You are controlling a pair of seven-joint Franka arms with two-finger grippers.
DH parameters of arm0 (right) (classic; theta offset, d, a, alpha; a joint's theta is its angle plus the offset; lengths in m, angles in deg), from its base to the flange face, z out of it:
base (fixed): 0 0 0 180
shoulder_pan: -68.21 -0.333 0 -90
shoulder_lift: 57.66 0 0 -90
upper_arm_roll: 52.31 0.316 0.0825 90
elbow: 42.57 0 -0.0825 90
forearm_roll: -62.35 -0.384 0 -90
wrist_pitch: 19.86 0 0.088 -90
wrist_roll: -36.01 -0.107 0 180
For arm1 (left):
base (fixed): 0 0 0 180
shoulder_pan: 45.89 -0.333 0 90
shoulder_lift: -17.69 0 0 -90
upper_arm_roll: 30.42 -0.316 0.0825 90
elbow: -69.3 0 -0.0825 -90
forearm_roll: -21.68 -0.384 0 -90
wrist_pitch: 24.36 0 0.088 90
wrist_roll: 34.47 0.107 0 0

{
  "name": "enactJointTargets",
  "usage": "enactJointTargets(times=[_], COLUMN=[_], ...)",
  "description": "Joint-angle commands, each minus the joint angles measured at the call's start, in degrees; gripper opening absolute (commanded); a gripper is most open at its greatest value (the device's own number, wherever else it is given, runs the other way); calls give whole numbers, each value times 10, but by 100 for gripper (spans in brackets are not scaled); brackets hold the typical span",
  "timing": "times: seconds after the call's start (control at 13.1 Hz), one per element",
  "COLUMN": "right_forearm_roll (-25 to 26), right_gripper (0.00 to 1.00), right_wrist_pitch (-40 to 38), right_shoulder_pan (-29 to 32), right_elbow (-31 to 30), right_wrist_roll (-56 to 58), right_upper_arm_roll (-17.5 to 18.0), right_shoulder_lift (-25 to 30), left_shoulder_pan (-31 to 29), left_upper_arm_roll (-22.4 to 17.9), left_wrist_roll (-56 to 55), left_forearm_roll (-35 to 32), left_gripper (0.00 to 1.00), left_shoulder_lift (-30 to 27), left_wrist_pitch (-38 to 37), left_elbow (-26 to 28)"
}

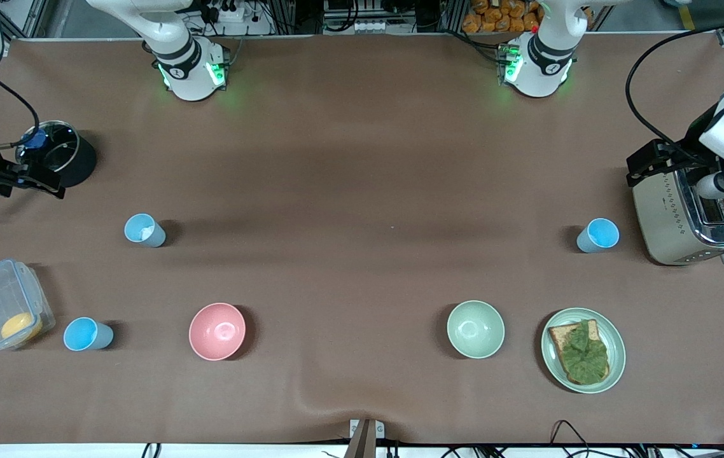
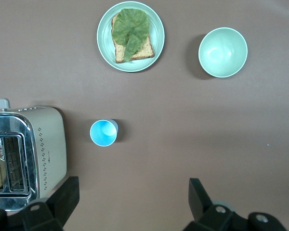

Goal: Stack blue cups with both arms

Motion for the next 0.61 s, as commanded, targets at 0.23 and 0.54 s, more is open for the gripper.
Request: enactJointTargets(times=[0.23,0.54], right_forearm_roll=[-6,-7], right_gripper=[100,100], right_wrist_pitch=[-11,-13], right_shoulder_pan=[6,6], right_elbow=[19,19], right_wrist_roll=[-10,-24], right_upper_arm_roll=[9,10], right_shoulder_lift=[-12,-12], left_shoulder_pan=[-3,-26], left_upper_arm_roll=[-1,-1], left_wrist_roll=[-3,2], left_forearm_roll=[7,5], left_gripper=[100,100], left_shoulder_lift=[2,48], left_wrist_pitch=[-11,105], left_elbow=[-3,75])
